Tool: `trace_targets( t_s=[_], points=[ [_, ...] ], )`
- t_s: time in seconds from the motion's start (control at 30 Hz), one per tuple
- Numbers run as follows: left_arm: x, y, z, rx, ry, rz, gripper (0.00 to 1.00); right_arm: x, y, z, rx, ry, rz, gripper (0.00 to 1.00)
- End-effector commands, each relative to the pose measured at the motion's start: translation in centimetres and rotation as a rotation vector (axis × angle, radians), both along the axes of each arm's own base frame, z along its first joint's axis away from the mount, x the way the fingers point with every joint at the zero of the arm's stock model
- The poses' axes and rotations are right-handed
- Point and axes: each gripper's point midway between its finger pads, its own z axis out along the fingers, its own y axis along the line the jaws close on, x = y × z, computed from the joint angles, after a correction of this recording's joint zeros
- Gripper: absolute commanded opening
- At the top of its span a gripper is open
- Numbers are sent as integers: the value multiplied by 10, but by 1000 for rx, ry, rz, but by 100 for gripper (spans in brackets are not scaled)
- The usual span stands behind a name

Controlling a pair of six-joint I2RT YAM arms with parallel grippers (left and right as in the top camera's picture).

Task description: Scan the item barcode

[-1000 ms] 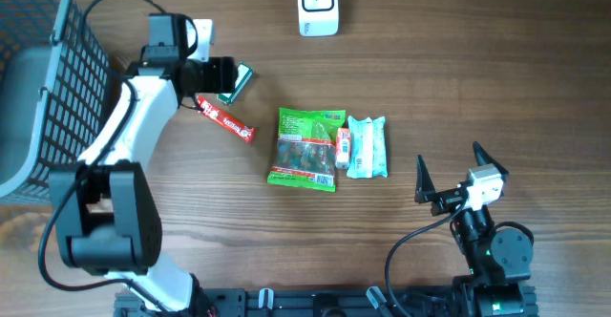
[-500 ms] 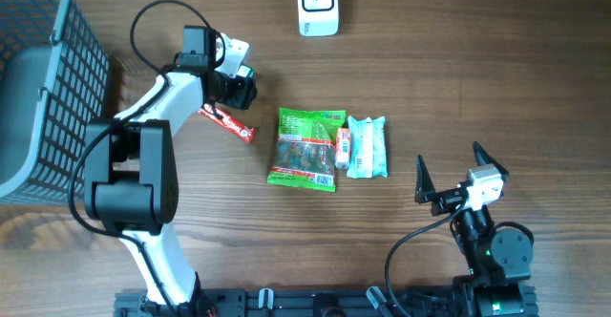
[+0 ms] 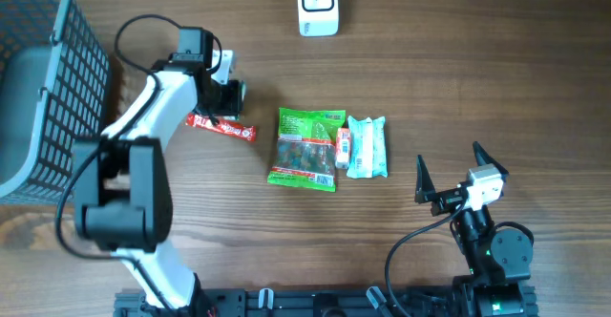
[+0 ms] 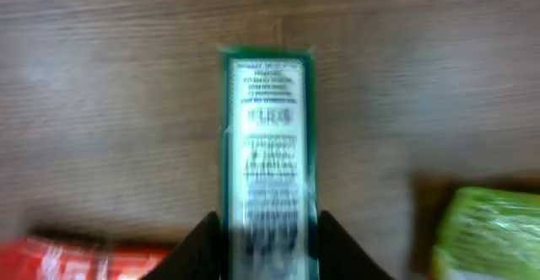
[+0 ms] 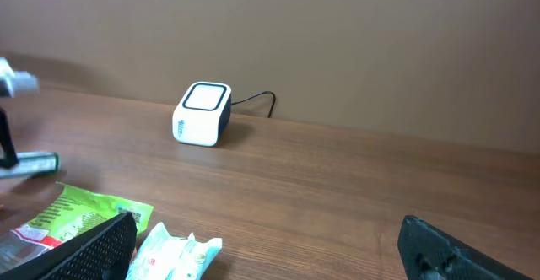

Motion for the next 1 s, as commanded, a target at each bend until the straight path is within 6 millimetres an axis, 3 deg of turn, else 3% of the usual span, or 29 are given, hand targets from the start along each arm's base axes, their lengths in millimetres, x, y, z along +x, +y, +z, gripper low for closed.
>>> trace_targets(
  t_s=[0.0, 0.13, 0.23, 0.4, 0.5, 0.6, 0.7, 0.8, 0.83, 0.87, 0.97],
  points=[
    [-11, -5, 28, -23, 0, 72, 45, 0, 0, 1, -12, -10, -1, 100],
    [-17, -7, 25, -35, 37, 123, 61, 0, 0, 1, -13, -10, -1, 100],
    [-18, -7, 27, -48, 48, 173, 65, 0, 0, 1, -13, -10, -1, 100],
    [-25, 5, 52, -108, 51, 326, 68, 0, 0, 1, -13, -10, -1, 100],
    [-39, 11, 68, -107, 64, 348, 77, 0, 0, 1, -13, -10, -1, 100],
    [-45, 37, 99, -119, 3, 435, 87, 0, 0, 1, -12, -10, 2, 100],
    [-48, 70, 129, -171, -76, 535, 100, -5, 16, 4, 99, 7, 96, 100],
    [-56, 103, 140, -156, -106, 626, 100, -7, 23, 6, 139, 35, 138, 100],
    [-59, 118, 138, -126, -107, 668, 100, -8, 23, 12, 144, 40, 137, 100],
    [-61, 134, 138, -107, -115, 711, 100, -7, 23, 31, 185, 72, 137, 100],
    [-65, 158, 138, -70, -128, 776, 100, 3, 33, 67, 191, 189, 182, 100]
  ],
)
